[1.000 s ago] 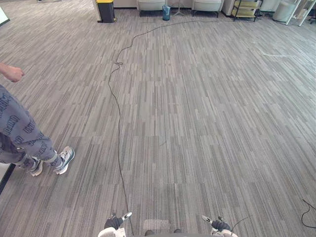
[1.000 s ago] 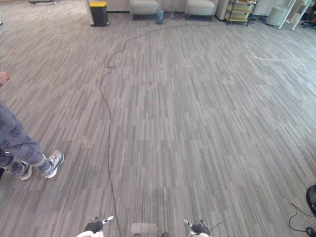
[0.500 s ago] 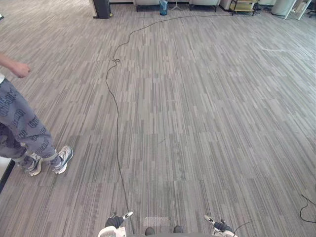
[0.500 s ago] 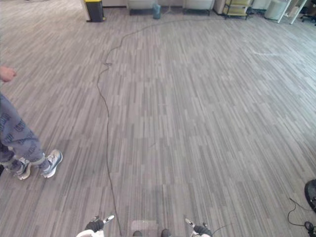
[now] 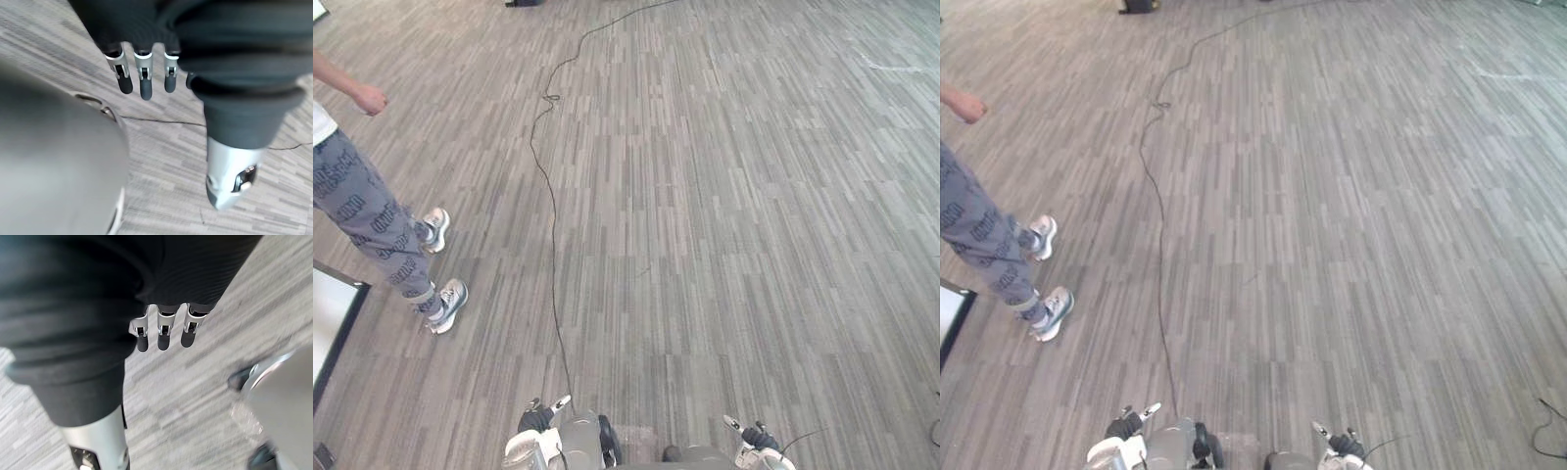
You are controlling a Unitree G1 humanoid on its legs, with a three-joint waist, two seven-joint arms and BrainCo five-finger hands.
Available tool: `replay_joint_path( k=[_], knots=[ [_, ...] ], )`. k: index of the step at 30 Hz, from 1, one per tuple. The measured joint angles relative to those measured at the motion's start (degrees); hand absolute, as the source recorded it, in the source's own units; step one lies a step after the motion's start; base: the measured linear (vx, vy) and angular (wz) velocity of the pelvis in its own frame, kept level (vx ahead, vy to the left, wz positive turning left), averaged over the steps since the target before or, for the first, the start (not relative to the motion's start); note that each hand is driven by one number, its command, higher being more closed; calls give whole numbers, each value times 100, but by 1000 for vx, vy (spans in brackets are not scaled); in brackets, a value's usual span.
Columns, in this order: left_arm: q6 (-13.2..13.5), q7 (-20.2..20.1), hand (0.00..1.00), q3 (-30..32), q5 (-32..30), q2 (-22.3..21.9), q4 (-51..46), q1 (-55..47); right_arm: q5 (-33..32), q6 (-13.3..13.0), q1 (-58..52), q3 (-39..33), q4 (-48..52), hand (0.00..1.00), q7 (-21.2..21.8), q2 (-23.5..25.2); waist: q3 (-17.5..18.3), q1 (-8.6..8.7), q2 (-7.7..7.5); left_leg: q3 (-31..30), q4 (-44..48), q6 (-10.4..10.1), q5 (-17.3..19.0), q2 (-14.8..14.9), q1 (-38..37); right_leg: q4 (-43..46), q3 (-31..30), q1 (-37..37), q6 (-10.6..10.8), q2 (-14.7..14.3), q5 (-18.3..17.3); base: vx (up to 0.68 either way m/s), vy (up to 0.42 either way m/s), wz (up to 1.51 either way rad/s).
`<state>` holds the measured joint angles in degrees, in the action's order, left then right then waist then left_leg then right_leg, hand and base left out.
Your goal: Pick up cushions and gather them together orderly.
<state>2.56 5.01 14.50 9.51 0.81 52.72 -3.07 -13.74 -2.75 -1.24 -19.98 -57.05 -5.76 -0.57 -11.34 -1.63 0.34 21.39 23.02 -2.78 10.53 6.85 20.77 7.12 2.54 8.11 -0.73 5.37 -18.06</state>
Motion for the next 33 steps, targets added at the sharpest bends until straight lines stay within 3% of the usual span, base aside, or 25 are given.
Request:
replay_joint_path(
  k=[2,3,4,5,7,8,10,11,12,14,16,17,18,19,20,21,23,24,25,26,27,29,31,32,33],
  knots=[
    [59,24,0,-40,83,-3,-23,-4,8,1,20,0,-15,0,0,-19,15,-137,-4,-87,-566,59,-699,-59,150,-245,-212,37,115,129,-97,408,247,-64],
    [83,28,0,-37,84,25,-25,-3,19,6,24,2,-32,0,0,39,98,-194,-133,-97,-409,295,-791,-244,177,-257,-379,108,59,329,-170,670,321,-59],
    [86,53,0,-31,77,62,-27,5,33,7,22,0,-24,0,9,84,150,-148,-237,26,-158,433,-436,-341,205,148,-475,-58,124,516,-70,716,321,-37],
    [89,55,0,-33,79,69,-23,5,33,9,5,-3,-26,0,11,83,156,-150,-265,66,-61,460,-382,-356,172,330,-517,-118,208,560,-30,658,258,-14],
    [89,99,0,-86,80,131,21,12,58,20,-95,-11,-30,0,11,80,153,-160,-366,168,1,545,50,-511,-323,1970,-702,-536,760,681,292,651,279,-10],
    [75,103,0,-211,80,194,104,21,122,17,-127,-8,-27,0,16,82,132,-98,-387,140,-174,579,199,-612,-794,3387,-779,-1023,1236,675,728,731,260,-4],
    [44,99,0,-332,78,203,195,25,253,8,-155,8,-11,0,21,76,57,-45,-342,98,-500,620,377,-665,-1663,5119,-738,-1580,1185,521,688,623,178,-14],
    [41,101,0,-358,77,145,207,67,256,-20,-181,78,48,0,32,37,4,-23,-225,102,-873,626,382,-659,-2312,5709,-486,-2071,913,371,525,513,108,-24],
    [41,101,0,-388,77,130,208,82,257,-19,-189,95,116,0,35,26,-2,-4,-202,98,-1044,626,382,-647,-2533,5786,-349,-2273,825,314,466,613,96,-15],
    [44,101,0,-433,77,94,259,188,253,-62,-216,93,351,0,70,83,-2,145,-214,74,-1461,624,384,-635,-3055,5518,157,-3061,650,253,255,523,14,20],
    [37,96,0,-433,73,-27,373,477,254,-123,-136,43,443,0,99,24,-69,269,-174,-2,-1832,533,464,-533,-3541,4151,758,-3686,420,211,297,511,-66,40],
    [36,93,0,-454,69,-35,426,586,253,-118,-104,35,333,0,92,-19,-82,286,-193,-89,-1915,531,465,-497,-3745,2968,854,-3814,301,131,658,482,-109,37],
    [35,93,0,-470,68,-43,437,594,253,-117,-109,34,296,0,88,-27,-82,304,-212,-154,-1918,530,466,-501,-3822,2572,840,-3800,285,106,816,641,-190,60],
    [39,90,0,-499,56,-70,457,563,249,-108,-140,8,146,0,80,-56,-104,361,-256,-405,-1987,517,471,-542,-4076,1696,719,-3661,181,63,1620,837,-269,60],
    [27,73,0,-432,4,-233,556,567,264,-67,-108,-79,92,0,78,-208,-120,411,64,-562,-1957,265,354,-264,-4298,2164,834,-3592,-163,-69,1513,842,-274,49],
    [28,70,0,-395,-21,-264,557,555,264,-69,-106,-104,105,0,74,-222,-109,398,121,-583,-1860,113,266,-220,-4289,2319,840,-3621,-187,-79,1363,837,-286,23],
    [1,51,0,-231,-84,-355,523,515,256,-61,-105,-255,249,0,70,-227,-234,451,337,-870,358,-560,-337,245,-3554,2662,987,-3192,-314,-160,636,671,-267,15],
    [-15,51,0,-192,-83,-370,500,509,248,-61,-107,-250,249,0,66,-229,-251,438,350,-964,952,-695,-514,349,-3324,2618,972,-3056,-350,-191,579,651,-221,1],
    [-30,35,0,-133,-74,-402,360,444,236,-62,-104,-217,250,0,62,-216,-306,403,369,-1047,2552,-788,-521,639,-2682,2388,969,-2513,-416,-360,406,618,-182,-16],
    [-30,7,0,-93,-74,-411,280,416,237,-67,-101,-135,250,0,64,-188,-374,353,319,-958,3354,-677,-356,822,-2328,2184,929,-2059,-480,-460,313,701,-174,-28],
    [-26,-20,0,-69,-65,-387,71,400,237,-67,-119,68,247,0,68,-106,-422,210,164,-745,3883,-508,-75,929,-1819,1891,858,-1478,-494,-463,180,547,-133,-33],
    [18,-23,0,-114,-41,-391,-195,399,252,-61,-103,253,256,0,67,27,-382,76,13,-288,3608,-254,150,998,-938,1320,733,-813,-425,-443,31,437,-65,-31],
    [63,-23,0,-189,-37,-391,-296,380,236,-51,-96,284,349,0,67,14,-367,48,24,-49,2908,-156,207,953,-468,958,636,-441,-335,-433,6,544,34,-33],
    [99,-21,0,-219,-38,-399,-367,337,237,-53,-97,279,441,0,60,20,-339,-5,49,70,1783,-151,192,752,-251,663,482,-116,-250,-368,-20,917,156,-83],
    [103,-14,0,-209,-38,-403,-372,332,240,-53,-96,192,413,0,57,47,-322,-137,51,-157,-27,-192,-110,314,-199,346,219,342,-147,-202,-79,1123,304,-142]
  ],
)
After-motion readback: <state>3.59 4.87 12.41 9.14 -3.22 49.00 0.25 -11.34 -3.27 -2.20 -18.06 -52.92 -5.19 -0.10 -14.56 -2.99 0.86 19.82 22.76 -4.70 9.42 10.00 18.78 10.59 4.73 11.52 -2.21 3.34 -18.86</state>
